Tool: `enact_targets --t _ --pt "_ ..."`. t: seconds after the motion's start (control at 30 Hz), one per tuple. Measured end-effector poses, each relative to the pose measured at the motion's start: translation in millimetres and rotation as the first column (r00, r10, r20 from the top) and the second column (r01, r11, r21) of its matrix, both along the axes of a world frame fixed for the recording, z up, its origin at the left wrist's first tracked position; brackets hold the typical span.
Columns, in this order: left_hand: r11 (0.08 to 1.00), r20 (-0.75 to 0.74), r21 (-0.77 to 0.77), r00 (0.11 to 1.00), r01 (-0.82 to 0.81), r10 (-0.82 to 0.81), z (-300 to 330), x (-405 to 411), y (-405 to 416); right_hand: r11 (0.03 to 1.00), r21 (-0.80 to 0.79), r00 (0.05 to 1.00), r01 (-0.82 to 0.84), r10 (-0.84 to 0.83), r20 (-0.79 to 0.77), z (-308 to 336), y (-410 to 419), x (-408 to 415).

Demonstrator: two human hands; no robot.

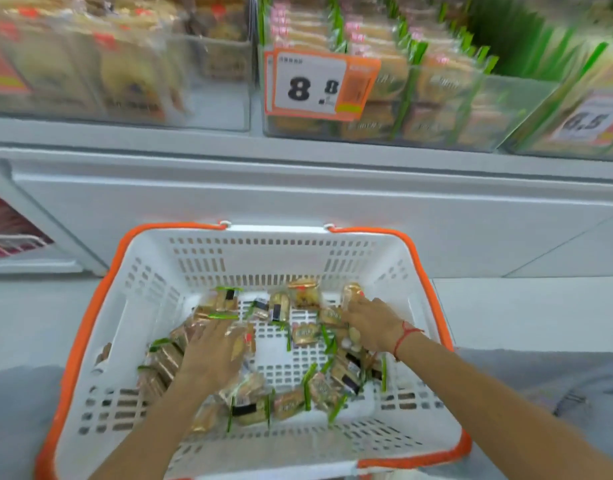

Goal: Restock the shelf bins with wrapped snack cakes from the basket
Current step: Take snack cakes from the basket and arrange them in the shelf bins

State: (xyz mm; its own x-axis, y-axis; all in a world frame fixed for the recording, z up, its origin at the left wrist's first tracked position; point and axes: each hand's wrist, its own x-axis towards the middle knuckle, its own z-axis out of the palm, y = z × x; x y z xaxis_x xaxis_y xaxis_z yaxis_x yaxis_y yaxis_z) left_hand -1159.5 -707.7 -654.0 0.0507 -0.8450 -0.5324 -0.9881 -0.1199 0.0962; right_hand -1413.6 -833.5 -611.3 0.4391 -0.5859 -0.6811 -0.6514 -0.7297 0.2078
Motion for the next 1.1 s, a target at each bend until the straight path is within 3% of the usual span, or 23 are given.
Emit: enact_targets --t 0.1,0.2,0.3,0.43,0.57,0.63,0.73,0.77,0.83,0.87,0.9,0.97,1.03,1.1 --pt "0.995 0.027 0.102 0.999 0.017 -0.02 -29 7 19 0.988 -0.112 0.992 -0.105 0.095 -0.086 -29 7 -7" --pt "0.999 -0.027 0.02 0.999 -0.03 0.03 -47 9 30 0.904 -0.388 0.98 -0.18 0.13 -0.15 -30 1 -5" --pt "0.995 -0.051 -0.074 0.997 -0.067 0.064 -53 8 34 0.929 -0.234 0.953 -0.287 0.253 -0.164 -58 -3 -11" --pt "0.987 -0.101 -0.081 0.986 -0.142 0.134 -54 7 35 0.93 -0.222 0.953 -0.294 0.269 -0.137 -54 -7 -6" --pt "0.963 -0.195 0.115 0.945 -0.242 0.261 -42 8 17 0.983 -0.123 0.989 -0.139 0.131 -0.071 -13 -7 20" --pt "0.912 -0.339 0.192 0.848 -0.362 0.408 -26 6 0 0.991 -0.08 0.993 -0.105 0.108 0.037 19 -7 36" --pt "0.832 -0.566 0.216 0.629 -0.511 0.533 18 -5 -30 0.994 -0.046 0.95 -0.099 0.108 0.293 74 -7 51" --pt "0.773 -0.624 0.311 0.494 -0.553 0.605 36 -10 -39 0.993 -0.047 0.914 -0.109 0.119 0.387 87 -8 52" --pt "0.631 -0.67 0.607 0.115 -0.483 0.733 76 -17 -51 0.987 -0.081 0.779 -0.141 0.161 0.606 112 -7 51" --pt "0.611 -0.666 0.698 -0.026 -0.372 0.745 94 -20 -53 0.983 -0.1 0.704 -0.153 0.179 0.687 122 -5 48" --pt "0.633 -0.677 0.724 -0.11 -0.273 0.728 112 -22 -55 0.979 -0.125 0.64 -0.161 0.2 0.742 132 -4 46" --pt "0.696 -0.734 0.679 -0.182 -0.236 0.655 135 -27 -56 0.971 -0.183 0.546 -0.154 0.238 0.803 146 -1 40" --pt "0.746 -0.833 0.546 -0.147 -0.381 0.534 153 -33 -57 0.959 -0.271 0.513 -0.088 0.277 0.813 158 0 35" --pt "0.755 -0.917 0.37 -0.082 -0.541 0.391 166 -36 -59 0.973 -0.221 0.492 0.065 0.162 0.855 167 -3 32"
